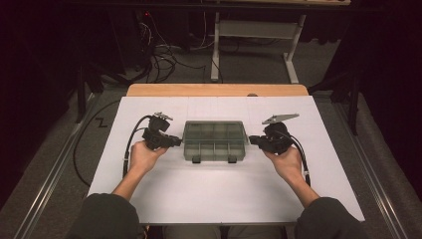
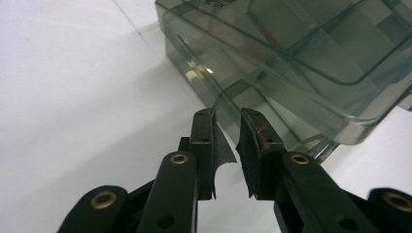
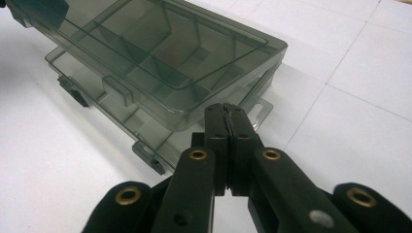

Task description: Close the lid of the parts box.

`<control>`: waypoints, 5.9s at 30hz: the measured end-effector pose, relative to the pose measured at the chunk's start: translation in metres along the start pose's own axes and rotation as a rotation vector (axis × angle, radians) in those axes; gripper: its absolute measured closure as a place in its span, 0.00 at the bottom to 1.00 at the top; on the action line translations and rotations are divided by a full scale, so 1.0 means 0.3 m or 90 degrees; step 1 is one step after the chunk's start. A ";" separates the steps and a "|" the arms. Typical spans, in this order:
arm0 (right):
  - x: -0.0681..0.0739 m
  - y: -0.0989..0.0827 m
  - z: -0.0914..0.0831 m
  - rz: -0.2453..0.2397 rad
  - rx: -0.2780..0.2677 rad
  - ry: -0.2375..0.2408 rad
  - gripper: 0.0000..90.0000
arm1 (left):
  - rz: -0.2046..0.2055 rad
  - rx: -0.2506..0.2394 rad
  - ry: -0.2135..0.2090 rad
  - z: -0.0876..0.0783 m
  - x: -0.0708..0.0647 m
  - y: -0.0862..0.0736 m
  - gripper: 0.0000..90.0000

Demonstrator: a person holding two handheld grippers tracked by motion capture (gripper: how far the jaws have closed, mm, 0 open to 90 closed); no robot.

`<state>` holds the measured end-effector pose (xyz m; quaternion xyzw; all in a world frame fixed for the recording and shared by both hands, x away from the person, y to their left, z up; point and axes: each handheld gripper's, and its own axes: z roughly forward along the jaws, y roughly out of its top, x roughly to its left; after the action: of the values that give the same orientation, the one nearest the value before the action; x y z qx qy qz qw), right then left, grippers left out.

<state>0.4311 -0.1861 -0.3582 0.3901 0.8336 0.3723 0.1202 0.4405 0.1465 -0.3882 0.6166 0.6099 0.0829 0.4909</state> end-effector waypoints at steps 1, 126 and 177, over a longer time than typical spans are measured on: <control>0.001 0.001 0.000 0.000 -0.001 0.001 1.00 | 0.001 -0.004 0.003 -0.003 0.001 0.002 0.84; 0.041 -0.017 0.037 -0.027 0.020 0.006 0.82 | 0.095 -0.052 -0.016 -0.036 -0.127 -0.072 0.46; 0.018 -0.144 -0.090 -0.010 -0.076 0.018 0.67 | 0.082 -0.162 -0.045 -0.170 -0.072 -0.154 0.44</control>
<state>0.3901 -0.2144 -0.3697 0.3702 0.8144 0.4263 0.1343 0.3686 0.1439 -0.3845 0.5897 0.5359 0.1690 0.5801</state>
